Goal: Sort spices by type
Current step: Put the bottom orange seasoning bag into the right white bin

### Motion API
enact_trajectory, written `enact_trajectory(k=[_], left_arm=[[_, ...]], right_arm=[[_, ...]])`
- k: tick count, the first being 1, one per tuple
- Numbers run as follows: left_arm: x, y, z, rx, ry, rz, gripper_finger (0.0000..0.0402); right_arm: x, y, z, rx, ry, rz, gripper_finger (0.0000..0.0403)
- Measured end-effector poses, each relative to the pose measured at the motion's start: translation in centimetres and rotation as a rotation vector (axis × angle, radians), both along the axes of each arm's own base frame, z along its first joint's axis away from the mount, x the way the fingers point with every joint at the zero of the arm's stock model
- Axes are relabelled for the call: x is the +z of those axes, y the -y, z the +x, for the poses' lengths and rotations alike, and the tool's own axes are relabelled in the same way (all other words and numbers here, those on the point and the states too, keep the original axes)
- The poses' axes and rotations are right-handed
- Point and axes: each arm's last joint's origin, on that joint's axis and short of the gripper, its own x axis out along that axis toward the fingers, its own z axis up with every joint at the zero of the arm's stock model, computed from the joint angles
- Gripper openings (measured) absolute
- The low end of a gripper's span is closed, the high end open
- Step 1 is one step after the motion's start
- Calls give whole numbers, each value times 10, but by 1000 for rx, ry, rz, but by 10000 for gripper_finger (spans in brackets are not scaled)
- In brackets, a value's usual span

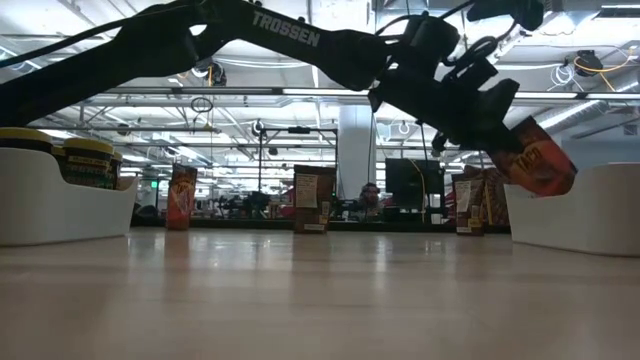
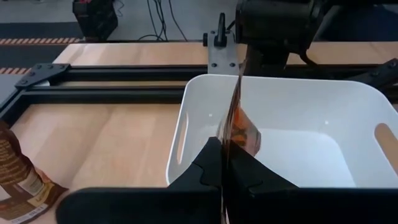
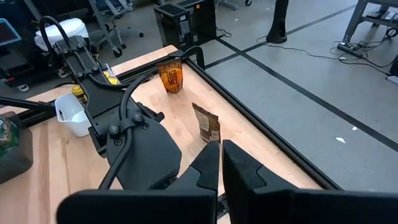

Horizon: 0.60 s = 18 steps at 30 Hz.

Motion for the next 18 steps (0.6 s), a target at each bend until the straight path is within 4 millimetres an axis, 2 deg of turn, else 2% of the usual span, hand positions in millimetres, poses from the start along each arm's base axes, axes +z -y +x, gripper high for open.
enact_trajectory(k=[8,18], left_arm=[[0,1,0,-3,-4,-1,1],[0,1,0,-2,-3,-1,37]], right_arm=[[0,0,0,0,-1,0,0],[0,0,0,1,-2,1,0]])
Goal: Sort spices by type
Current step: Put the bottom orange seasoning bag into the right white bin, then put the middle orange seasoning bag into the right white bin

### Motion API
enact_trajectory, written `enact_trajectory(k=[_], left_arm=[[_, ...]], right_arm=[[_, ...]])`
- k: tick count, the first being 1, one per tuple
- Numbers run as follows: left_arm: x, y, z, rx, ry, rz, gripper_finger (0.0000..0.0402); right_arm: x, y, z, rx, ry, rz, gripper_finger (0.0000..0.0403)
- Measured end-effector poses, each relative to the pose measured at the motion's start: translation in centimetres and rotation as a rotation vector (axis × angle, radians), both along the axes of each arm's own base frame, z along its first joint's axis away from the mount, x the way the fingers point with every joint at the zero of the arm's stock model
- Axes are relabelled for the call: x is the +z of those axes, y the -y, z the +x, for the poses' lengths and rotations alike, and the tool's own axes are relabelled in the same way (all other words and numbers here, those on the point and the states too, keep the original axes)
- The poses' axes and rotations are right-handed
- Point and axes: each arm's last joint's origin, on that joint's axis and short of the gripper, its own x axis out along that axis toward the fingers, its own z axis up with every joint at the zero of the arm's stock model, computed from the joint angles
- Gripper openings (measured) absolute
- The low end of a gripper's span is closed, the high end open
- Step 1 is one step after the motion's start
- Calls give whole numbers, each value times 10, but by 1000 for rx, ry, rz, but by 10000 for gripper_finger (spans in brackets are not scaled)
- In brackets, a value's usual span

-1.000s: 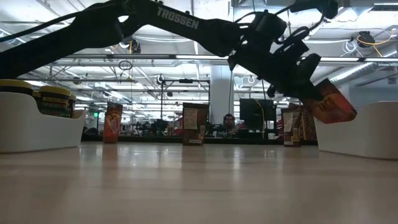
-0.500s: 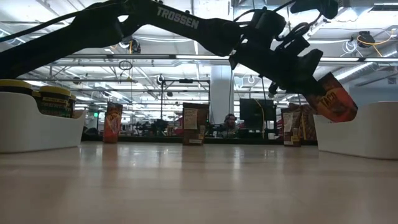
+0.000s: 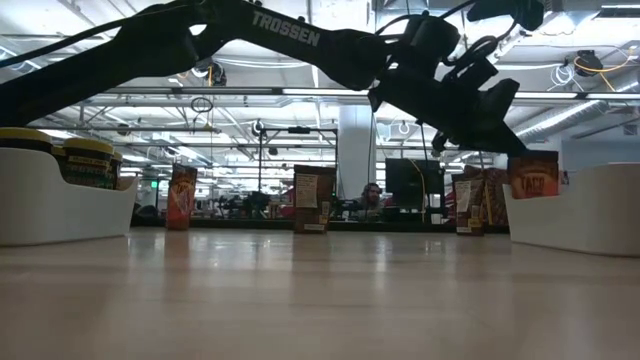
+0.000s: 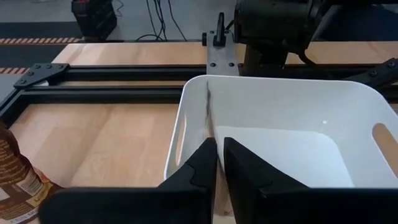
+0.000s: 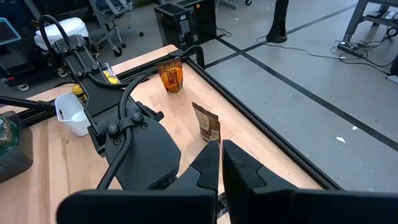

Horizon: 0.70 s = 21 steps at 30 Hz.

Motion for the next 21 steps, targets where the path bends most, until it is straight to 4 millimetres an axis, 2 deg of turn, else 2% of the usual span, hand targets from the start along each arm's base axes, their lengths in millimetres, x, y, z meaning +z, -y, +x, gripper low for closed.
enact_trajectory(k=[6,14,16,21], left_arm=[[0,0,0,15,-1,7,64],[0,-1,0,19,-1,5,146],[6,0,-2,22,-2,1,168],[46,-1,-13,25,27,11,208]], right_arm=[[0,0,0,2,-1,1,0],[-1,0,0,2,-8,4,0],[-1,0,-1,2,-12,6,0],[-1,0,-1,2,-13,6,0]])
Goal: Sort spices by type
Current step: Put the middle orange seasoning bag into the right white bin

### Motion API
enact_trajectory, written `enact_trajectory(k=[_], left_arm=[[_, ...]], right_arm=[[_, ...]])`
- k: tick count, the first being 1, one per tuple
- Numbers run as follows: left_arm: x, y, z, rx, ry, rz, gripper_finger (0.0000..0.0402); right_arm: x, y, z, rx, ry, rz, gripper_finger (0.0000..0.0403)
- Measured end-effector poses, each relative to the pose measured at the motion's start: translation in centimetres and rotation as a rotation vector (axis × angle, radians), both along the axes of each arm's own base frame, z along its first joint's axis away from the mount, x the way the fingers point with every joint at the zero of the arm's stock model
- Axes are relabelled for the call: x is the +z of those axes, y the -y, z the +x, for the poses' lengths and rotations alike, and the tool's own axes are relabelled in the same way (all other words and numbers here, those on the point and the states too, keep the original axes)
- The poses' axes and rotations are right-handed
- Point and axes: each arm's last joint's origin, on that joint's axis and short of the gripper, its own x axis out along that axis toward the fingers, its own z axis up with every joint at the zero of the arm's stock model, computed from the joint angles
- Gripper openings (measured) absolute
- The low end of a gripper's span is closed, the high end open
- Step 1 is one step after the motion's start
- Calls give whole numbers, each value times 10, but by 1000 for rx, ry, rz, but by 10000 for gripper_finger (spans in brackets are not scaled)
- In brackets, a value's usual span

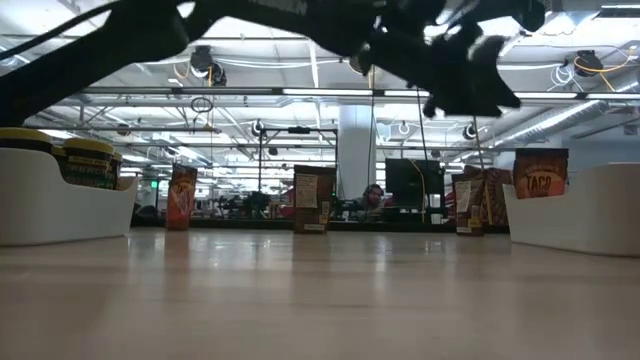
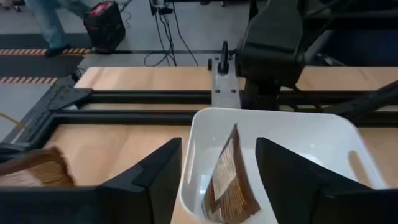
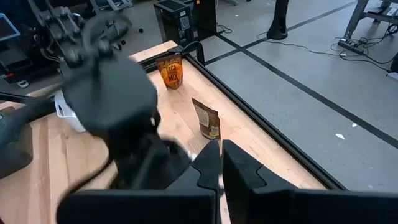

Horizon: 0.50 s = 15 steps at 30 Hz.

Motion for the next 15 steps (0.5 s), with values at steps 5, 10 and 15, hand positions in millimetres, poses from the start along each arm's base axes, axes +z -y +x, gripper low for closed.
enact_trajectory(k=[5,10,15], left_arm=[[17,-9,-15,4,-81,22,216],[42,-27,-40,16,-192,49,216],[56,-49,-70,56,-346,42,216]], right_arm=[[0,0,0,2,-2,-5,0],[0,0,-1,3,-1,-7,0],[1,-1,-3,4,7,-14,0]])
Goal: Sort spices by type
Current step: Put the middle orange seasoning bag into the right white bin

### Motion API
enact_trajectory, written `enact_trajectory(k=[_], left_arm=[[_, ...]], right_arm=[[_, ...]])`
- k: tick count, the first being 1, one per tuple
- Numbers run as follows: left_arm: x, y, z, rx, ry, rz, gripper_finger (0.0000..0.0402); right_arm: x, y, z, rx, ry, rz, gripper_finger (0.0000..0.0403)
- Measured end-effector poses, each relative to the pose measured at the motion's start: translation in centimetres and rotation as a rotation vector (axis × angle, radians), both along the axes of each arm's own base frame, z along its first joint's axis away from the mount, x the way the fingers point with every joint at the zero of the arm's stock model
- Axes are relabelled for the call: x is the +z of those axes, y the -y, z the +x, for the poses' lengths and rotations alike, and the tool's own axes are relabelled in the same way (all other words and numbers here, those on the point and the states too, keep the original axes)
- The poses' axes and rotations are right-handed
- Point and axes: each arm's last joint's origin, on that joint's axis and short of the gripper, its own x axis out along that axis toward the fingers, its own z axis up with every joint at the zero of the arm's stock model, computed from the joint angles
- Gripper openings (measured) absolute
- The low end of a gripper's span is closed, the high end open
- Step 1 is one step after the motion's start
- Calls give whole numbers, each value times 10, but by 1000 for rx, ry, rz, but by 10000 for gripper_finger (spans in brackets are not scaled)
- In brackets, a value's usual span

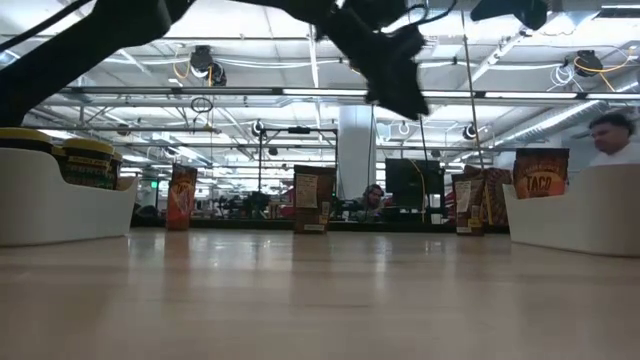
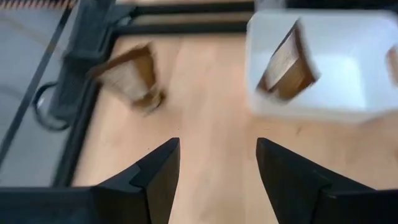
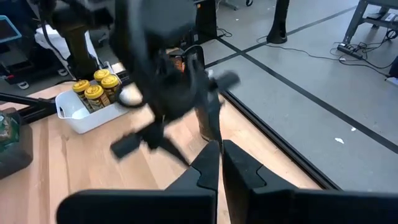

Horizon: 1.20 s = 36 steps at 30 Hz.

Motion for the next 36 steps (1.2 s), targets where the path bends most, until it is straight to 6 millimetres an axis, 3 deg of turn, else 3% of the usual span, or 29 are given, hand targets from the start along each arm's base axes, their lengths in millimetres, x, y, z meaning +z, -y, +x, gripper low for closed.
enact_trajectory(k=[12,19,26,32,36], left_arm=[[57,-54,-77,198,-141,53,216],[53,-80,-99,249,-215,-19,216],[60,-84,-106,272,-188,-58,216],[50,-81,-112,290,-276,-107,216],[49,-67,-128,326,-234,-104,216]], right_arm=[[1,-1,-1,2,4,-5,0],[0,0,0,1,-1,-4,0],[0,0,0,3,-2,-4,0],[0,0,0,8,-5,-11,0],[0,0,0,11,-8,-17,0]])
